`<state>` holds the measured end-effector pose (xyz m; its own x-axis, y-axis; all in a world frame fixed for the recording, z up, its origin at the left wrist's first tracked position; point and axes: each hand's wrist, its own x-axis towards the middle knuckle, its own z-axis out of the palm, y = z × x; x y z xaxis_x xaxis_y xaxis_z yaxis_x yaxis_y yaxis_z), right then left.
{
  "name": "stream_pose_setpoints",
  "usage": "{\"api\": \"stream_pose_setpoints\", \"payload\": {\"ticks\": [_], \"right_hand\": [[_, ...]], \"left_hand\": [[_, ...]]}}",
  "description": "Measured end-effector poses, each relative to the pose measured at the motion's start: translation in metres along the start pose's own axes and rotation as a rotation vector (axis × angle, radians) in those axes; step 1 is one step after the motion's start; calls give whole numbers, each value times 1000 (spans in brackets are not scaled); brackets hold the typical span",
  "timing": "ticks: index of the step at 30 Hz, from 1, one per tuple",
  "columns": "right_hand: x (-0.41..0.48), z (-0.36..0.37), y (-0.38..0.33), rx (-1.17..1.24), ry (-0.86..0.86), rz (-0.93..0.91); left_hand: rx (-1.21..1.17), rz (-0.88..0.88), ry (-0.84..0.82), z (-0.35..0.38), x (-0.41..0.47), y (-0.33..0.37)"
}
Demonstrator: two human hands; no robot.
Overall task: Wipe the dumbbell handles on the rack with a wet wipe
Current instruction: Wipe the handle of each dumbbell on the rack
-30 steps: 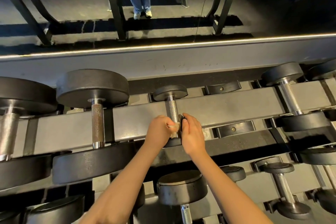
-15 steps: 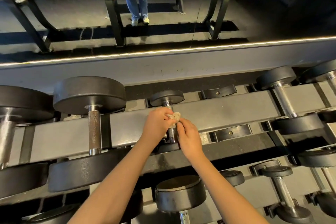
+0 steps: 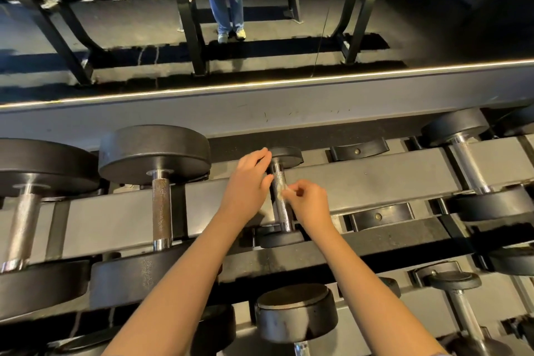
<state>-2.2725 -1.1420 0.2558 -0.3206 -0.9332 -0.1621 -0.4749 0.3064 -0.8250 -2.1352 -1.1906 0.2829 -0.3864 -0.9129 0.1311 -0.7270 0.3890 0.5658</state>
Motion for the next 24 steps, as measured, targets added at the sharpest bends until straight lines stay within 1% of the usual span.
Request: {"api": "stream_pose_setpoints", "payload": {"ticks": [3,5,8,12,13,15,19,24], "right_hand": [[-12,-6,8,-48,-68,-14],[-14,-7,9,-36,-83,-19],[-1,0,0,4,2,-14],[25,10,-16,61,137,-64],[27,10,-18,79,145,-63],[24,8,-14,106,97,-66],[3,6,6,36,28,-135],[23,10,-4,101,82,-85]], "left_hand": [[-3,16,14,2,0,-3],[-3,20,7,1,1,-5],[4,13,-15,-1,2,-8],[5,11,-35,-2,3,-9],[2,8,-36,-2,3,-10],[0,16,-40,-3,4,-12],[-25,40,-31,-2,2,-15],[-31,60,1,-2,2,-14]]}}
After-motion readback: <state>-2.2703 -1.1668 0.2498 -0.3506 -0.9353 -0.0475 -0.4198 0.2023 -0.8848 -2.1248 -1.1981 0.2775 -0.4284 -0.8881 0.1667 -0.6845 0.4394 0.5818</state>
